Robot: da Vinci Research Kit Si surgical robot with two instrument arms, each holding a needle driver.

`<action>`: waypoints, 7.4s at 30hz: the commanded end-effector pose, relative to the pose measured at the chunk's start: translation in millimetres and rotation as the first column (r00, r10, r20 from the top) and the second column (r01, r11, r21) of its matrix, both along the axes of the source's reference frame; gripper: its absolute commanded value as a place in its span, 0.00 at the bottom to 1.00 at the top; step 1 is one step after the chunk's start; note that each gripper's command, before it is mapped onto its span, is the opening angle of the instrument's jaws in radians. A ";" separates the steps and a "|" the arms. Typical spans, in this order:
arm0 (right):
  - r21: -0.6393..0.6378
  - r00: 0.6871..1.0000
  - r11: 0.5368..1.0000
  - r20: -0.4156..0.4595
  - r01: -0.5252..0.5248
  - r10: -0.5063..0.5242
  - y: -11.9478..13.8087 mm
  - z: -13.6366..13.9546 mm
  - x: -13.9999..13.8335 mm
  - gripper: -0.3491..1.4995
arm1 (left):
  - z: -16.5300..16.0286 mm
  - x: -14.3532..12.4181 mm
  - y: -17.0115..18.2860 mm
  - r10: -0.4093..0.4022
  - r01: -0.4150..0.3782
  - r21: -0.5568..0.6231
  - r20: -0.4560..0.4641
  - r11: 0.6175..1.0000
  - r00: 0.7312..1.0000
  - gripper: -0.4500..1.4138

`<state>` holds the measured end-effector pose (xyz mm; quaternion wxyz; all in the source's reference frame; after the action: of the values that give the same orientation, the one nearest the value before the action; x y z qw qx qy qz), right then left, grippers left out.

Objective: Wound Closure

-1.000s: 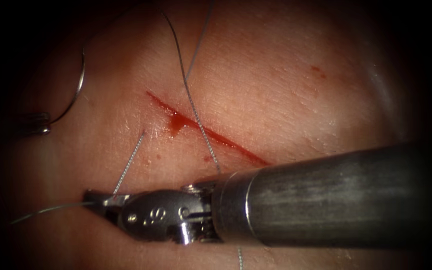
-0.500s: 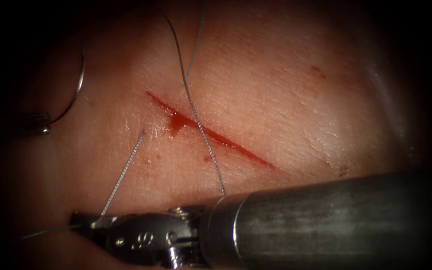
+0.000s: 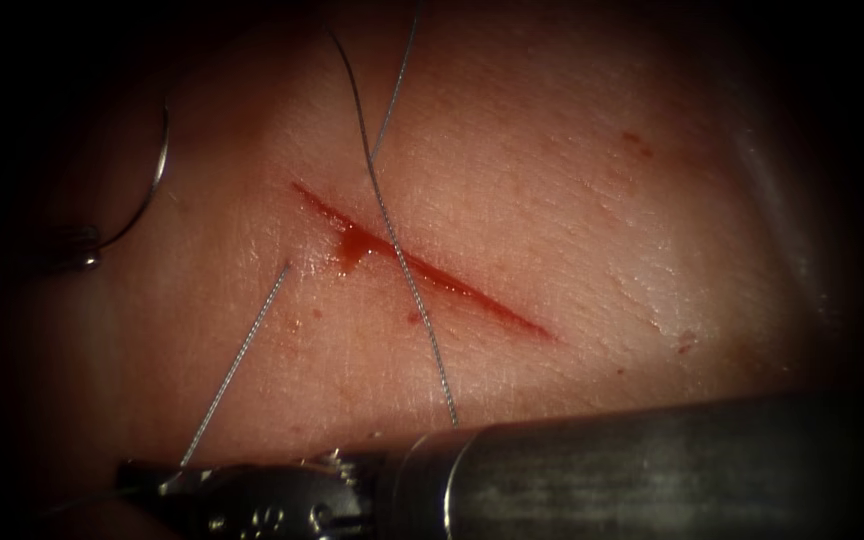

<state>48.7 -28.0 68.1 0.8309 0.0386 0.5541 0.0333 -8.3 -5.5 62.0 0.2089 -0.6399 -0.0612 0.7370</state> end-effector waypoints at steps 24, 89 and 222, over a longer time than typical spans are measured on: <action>-0.040 0.981 0.988 0.117 -0.152 0.155 7.3 5.1 -9.5 0.81 | 0.7 -0.6 -0.6 0.000 0.000 0.002 0.001 1.000 1.000 0.00; -0.018 0.999 0.999 0.019 -0.029 0.029 2.1 3.3 0.4 0.00 | 0.7 -0.4 -0.6 0.001 -0.001 0.002 0.001 1.000 1.000 0.00; -0.044 0.998 0.997 0.021 -0.058 0.059 6.1 2.6 0.0 0.00 | 0.9 -0.3 -0.6 0.009 -0.009 -0.005 0.002 1.000 1.000 0.00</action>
<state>48.2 -21.2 70.3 0.8364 0.0030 0.5461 0.0454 -8.2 -5.6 62.2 0.2036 -0.6406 -0.0613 0.7378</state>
